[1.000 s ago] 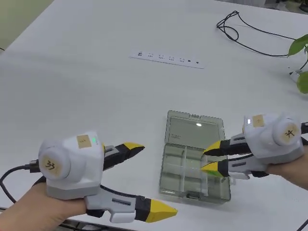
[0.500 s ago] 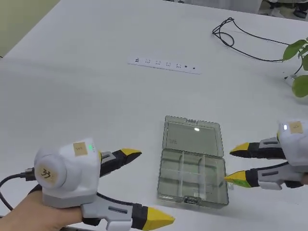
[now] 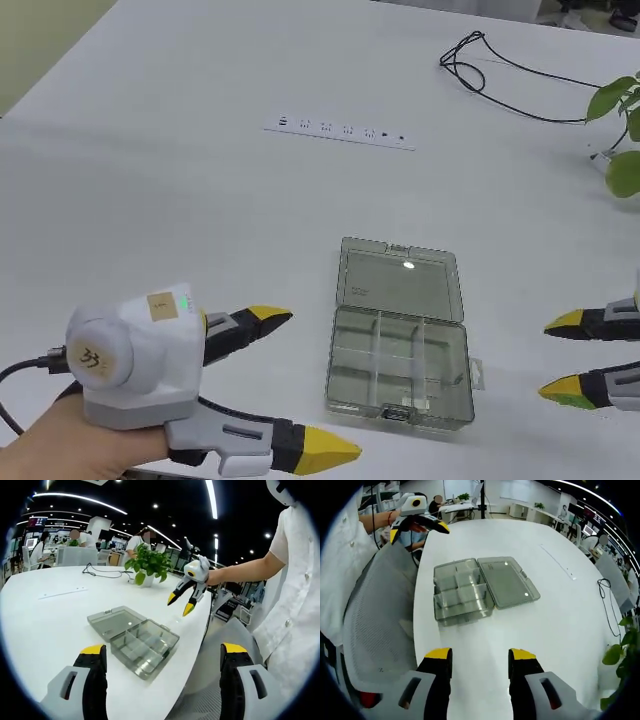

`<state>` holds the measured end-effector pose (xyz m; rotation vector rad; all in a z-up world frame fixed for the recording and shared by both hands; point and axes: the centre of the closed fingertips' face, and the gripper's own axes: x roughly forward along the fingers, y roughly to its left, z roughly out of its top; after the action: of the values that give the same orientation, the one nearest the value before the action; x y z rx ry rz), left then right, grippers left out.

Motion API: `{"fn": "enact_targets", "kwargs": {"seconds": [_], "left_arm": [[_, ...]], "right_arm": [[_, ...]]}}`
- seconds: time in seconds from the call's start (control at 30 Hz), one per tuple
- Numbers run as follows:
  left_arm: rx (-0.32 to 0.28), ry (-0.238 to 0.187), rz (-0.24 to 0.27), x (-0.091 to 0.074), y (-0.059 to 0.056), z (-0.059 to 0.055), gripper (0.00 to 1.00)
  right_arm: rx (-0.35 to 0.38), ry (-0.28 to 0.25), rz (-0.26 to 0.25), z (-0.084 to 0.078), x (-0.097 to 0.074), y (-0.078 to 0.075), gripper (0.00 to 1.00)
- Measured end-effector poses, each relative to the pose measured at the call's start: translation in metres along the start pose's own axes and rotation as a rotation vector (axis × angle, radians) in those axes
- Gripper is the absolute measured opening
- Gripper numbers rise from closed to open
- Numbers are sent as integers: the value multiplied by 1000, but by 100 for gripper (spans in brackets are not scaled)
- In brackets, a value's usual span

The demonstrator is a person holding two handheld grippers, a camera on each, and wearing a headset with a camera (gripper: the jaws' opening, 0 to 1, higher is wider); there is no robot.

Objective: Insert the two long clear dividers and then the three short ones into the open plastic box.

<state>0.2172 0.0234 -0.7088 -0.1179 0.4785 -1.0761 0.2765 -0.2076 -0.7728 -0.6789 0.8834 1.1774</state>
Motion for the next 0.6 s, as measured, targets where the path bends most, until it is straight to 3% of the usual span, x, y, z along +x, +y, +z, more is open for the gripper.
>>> {"fn": "enact_targets", "kwargs": {"seconds": [0.33,0.6], "left_arm": [[-5,6,3,0,1,-1,96],[-13,8,10,-1,4,-1,96]], "right_arm": [[-54,196,4,-63,1,-8,45],[-96,273,20,-88,8,-15,45]]}}
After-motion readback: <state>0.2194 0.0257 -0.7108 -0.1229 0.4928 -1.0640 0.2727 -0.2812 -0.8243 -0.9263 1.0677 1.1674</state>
